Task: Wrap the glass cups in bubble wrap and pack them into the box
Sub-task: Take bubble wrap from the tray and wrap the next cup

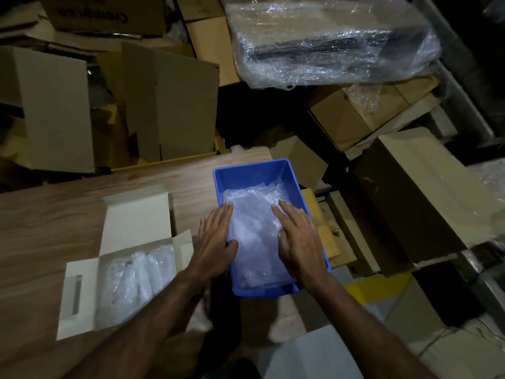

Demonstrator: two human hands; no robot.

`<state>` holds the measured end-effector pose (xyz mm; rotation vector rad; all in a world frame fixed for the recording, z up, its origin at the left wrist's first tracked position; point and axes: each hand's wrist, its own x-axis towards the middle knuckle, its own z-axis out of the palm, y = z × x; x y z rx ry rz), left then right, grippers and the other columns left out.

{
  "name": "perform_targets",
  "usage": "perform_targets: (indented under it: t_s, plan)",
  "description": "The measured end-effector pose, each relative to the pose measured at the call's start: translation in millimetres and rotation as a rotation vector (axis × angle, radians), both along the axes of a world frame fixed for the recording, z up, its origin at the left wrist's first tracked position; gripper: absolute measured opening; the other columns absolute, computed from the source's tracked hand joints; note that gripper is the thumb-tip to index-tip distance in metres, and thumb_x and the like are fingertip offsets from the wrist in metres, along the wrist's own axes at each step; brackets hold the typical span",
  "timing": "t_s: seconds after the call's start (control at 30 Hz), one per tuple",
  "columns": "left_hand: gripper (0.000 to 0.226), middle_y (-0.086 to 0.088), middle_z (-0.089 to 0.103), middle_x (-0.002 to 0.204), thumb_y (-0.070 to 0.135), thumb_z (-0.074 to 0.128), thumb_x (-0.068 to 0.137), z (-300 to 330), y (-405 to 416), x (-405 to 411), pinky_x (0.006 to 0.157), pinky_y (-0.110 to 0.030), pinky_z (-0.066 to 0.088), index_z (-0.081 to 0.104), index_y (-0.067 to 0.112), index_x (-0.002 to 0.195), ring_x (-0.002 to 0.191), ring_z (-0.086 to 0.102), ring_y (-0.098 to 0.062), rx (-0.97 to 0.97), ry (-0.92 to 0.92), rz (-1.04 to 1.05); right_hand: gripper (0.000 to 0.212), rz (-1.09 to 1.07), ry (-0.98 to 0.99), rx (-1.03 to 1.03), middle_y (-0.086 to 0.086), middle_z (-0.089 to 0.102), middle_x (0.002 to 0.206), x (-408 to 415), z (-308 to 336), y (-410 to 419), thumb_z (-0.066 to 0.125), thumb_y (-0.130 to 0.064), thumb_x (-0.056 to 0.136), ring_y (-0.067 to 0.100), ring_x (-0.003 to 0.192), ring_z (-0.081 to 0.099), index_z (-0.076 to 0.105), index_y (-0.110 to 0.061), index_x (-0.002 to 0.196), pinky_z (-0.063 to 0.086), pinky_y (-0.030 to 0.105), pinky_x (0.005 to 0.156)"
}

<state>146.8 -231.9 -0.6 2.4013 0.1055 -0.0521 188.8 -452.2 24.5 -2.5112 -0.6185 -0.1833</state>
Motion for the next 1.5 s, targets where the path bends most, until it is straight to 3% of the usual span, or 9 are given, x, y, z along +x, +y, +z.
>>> perform_targets:
  t_s: [0.17, 0.27, 0.37, 0.6, 0.83, 1.03, 1.23, 1.33, 1.5]
  plan:
    - [0.101, -0.002, 0.0, 0.17, 0.051, 0.061, 0.084, 19.4, -2.8, 1.5, 0.126, -0.044, 0.009, 0.004, 0.022, 0.162, 0.157, 0.0, -0.016, -0.036, -0.193, 0.007, 0.047, 0.098, -0.087, -0.032, 0.013, 0.051, 0.15, -8.2, 18.9, 10.8, 0.038, -0.019, 0.1, 0.027, 0.141, 0.046, 0.055, -0.014, 0.144, 0.035, 0.05, 0.117]
    - [0.091, 0.0, 0.001, 0.17, 0.034, 0.068, 0.082, 57.5, -8.7, 10.1, 0.125, -0.048, 0.015, 0.022, 0.024, 0.16, 0.157, 0.005, -0.014, -0.13, -0.295, -0.047, 0.045, 0.175, -0.197, 0.0, 0.015, 0.057, 0.144, -16.0, 39.5, 20.9, 0.034, -0.023, 0.106, 0.028, 0.137, 0.051, 0.058, -0.01, 0.141, 0.037, 0.046, 0.116]
    - [0.041, 0.002, 0.03, 0.164, 0.015, 0.063, 0.085, 92.5, 5.5, 13.9, 0.121, -0.048, 0.031, 0.068, 0.021, 0.125, 0.152, 0.025, -0.014, -0.163, -0.437, -0.104, 0.041, 0.166, -0.3, 0.062, 0.012, 0.062, 0.138, -20.3, 60.5, 22.1, 0.053, -0.017, 0.098, 0.026, 0.127, 0.058, 0.061, -0.008, 0.137, 0.043, 0.047, 0.109]
    - [0.036, 0.004, 0.068, 0.131, -0.015, 0.067, 0.082, 149.8, 61.2, -30.3, 0.105, -0.045, 0.049, 0.07, 0.014, 0.102, 0.129, 0.058, -0.015, -0.17, -0.576, -0.124, 0.072, 0.235, -0.094, 0.11, -0.005, 0.046, 0.155, -33.3, 77.3, 47.5, 0.069, -0.041, 0.088, 0.011, 0.143, 0.041, 0.042, -0.021, 0.151, 0.027, 0.043, 0.123]
    - [0.057, 0.013, 0.062, 0.138, -0.016, 0.06, 0.079, 172.5, 134.9, -95.0, 0.106, -0.035, 0.05, 0.062, 0.016, 0.126, 0.131, 0.057, -0.008, -0.014, -0.504, -0.023, 0.037, 0.417, -0.07, 0.177, -0.007, 0.073, 0.104, -34.4, 119.0, 116.8, 0.056, -0.024, 0.086, 0.012, 0.095, 0.065, 0.07, -0.024, 0.12, 0.043, 0.02, 0.081]
    - [0.029, 0.008, 0.076, 0.1, -0.013, 0.067, 0.087, 175.1, 165.0, -134.9, 0.083, -0.02, 0.054, 0.074, 0.013, 0.098, 0.096, 0.071, -0.008, -0.207, -0.453, 0.129, 0.02, 0.446, 0.614, 0.459, -0.003, 0.077, 0.095, -34.0, 152.0, 164.6, 0.083, -0.018, 0.083, 0.006, 0.079, 0.073, 0.076, -0.016, 0.101, 0.055, 0.021, 0.065]
    - [0.019, -0.002, 0.072, 0.061, 0.007, 0.054, 0.102, 159.5, 160.0, -145.4, 0.043, -0.018, 0.047, 0.069, 0.008, 0.09, 0.049, 0.063, -0.009, -0.677, -0.232, 0.754, 0.078, 0.182, 1.745, 1.271, 0.018, 0.072, 0.113, -58.6, 118.9, 185.3, 0.102, -0.03, 0.047, 0.027, 0.093, 0.074, 0.071, -0.004, 0.115, 0.059, 0.041, 0.093]
    - [0.026, 0.0, 0.068, 0.062, 0.03, 0.061, 0.1, 147.9, 164.9, -152.9, 0.048, -0.021, 0.045, 0.073, 0.011, 0.087, 0.054, 0.061, -0.014, -0.825, -0.083, 0.947, 0.103, 0.159, 1.769, 1.257, 0.023, 0.07, 0.122, -89.1, 99.0, 199.5, 0.105, -0.021, 0.04, 0.033, 0.105, 0.072, 0.059, -0.003, 0.131, 0.057, 0.046, 0.096]
    - [0.031, -0.014, 0.071, 0.084, 0.037, 0.061, 0.095, 125.6, 183.1, -165.4, 0.055, -0.027, 0.046, 0.075, 0.009, 0.09, 0.058, 0.061, -0.025, -1.009, 0.153, 1.013, 0.074, -0.014, 1.465, 1.04, 0.015, 0.074, 0.117, -96.4, 82.9, 218.0, 0.084, -0.013, 0.079, 0.026, 0.109, 0.072, 0.048, -0.001, 0.143, 0.06, 0.032, 0.089]
